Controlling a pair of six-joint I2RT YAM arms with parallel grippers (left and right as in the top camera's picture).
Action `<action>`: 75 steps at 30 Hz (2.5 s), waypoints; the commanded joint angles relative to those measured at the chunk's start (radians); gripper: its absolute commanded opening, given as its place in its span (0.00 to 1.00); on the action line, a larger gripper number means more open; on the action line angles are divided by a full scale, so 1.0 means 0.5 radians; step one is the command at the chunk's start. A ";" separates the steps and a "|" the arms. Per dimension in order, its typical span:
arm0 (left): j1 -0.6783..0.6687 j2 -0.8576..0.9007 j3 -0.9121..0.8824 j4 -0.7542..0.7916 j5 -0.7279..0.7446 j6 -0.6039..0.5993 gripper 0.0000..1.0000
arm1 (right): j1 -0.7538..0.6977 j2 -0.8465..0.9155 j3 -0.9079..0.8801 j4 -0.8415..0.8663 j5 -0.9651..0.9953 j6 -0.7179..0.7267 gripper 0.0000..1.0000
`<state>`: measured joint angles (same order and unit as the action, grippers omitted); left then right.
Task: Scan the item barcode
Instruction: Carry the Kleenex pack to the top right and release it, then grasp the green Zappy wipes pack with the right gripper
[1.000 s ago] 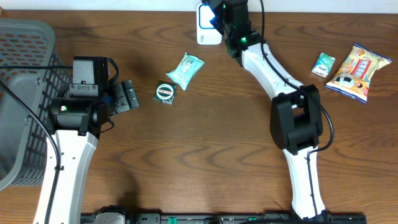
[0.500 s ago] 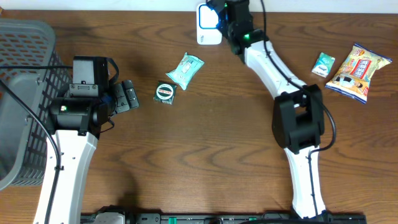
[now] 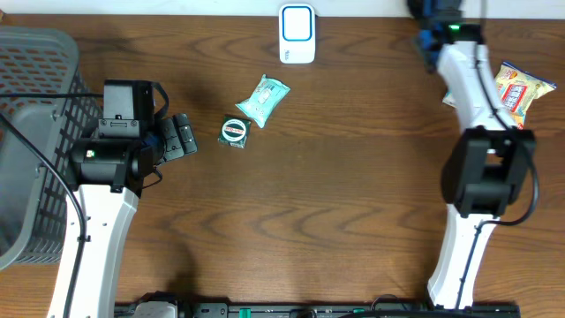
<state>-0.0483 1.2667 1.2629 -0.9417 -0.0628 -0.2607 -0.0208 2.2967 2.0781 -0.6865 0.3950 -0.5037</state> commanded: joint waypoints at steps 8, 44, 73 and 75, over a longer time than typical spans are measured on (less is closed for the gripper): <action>0.006 -0.008 0.010 -0.007 -0.027 0.011 0.98 | -0.306 -0.037 -0.023 -0.233 -0.041 0.426 0.73; 0.006 -0.008 0.010 -0.007 -0.027 0.011 0.98 | 0.954 0.174 -0.028 -0.005 -1.410 1.802 0.73; 0.006 -0.008 0.011 -0.007 -0.027 0.011 0.98 | 1.061 0.056 -0.027 -0.607 -0.125 1.763 0.59; 0.006 -0.008 0.010 -0.007 -0.027 0.011 0.98 | 1.062 0.000 -0.027 -0.531 -0.292 1.534 0.61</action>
<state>-0.0486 1.2667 1.2629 -0.9413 -0.0628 -0.2607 0.5095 2.3932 2.0647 -0.9806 0.3206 0.4103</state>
